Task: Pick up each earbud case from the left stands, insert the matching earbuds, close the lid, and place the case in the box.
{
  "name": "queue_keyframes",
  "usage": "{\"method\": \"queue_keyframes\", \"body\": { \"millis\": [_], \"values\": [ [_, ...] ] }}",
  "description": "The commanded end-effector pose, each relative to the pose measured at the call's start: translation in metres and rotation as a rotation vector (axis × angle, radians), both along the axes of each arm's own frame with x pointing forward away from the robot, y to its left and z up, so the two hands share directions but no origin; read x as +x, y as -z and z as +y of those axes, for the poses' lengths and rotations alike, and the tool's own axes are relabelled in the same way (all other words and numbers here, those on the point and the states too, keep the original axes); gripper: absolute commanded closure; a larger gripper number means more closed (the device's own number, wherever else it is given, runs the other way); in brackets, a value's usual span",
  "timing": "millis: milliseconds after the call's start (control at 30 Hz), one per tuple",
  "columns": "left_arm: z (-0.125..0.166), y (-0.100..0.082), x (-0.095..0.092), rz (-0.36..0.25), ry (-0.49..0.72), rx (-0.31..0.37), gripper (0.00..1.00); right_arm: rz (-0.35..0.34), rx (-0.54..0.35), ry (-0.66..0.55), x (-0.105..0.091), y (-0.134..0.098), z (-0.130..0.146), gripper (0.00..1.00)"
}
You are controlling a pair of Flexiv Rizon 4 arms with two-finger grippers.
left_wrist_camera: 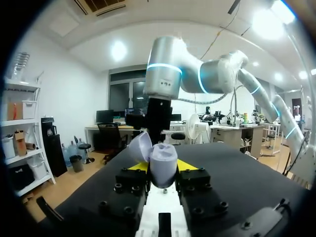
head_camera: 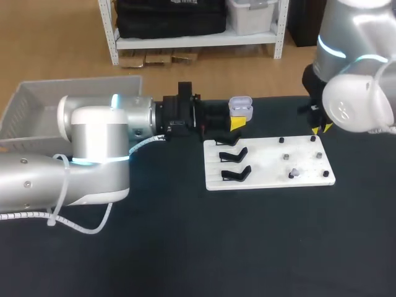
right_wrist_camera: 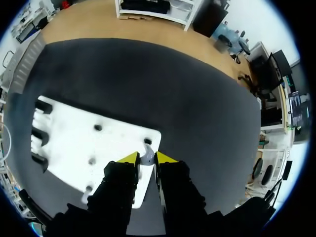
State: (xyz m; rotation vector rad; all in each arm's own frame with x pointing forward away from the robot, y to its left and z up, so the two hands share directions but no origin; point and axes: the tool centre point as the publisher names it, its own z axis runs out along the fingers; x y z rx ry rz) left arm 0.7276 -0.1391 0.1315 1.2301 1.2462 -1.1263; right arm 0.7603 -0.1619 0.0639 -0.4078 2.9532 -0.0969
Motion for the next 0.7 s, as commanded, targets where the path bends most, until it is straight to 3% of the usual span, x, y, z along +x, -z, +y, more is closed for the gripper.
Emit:
{"method": "queue_keyframes", "body": {
  "millis": [33, 467, 700],
  "values": [
    [0.000, 0.001, -0.002, -0.005, -0.008, -0.005, 1.00, 0.018, -0.063, -0.009, -0.025, -0.045, 0.012, 1.00],
    [0.000, 0.001, -0.002, -0.005, -0.008, -0.005, 1.00, 0.053, -0.142, 0.031, -0.090, -0.106, 0.067, 1.00],
    [0.000, 0.001, -0.002, -0.005, -0.008, -0.005, 1.00, 0.032, -0.144, 0.065, -0.106, -0.134, 0.090, 1.00]
  ]
}}
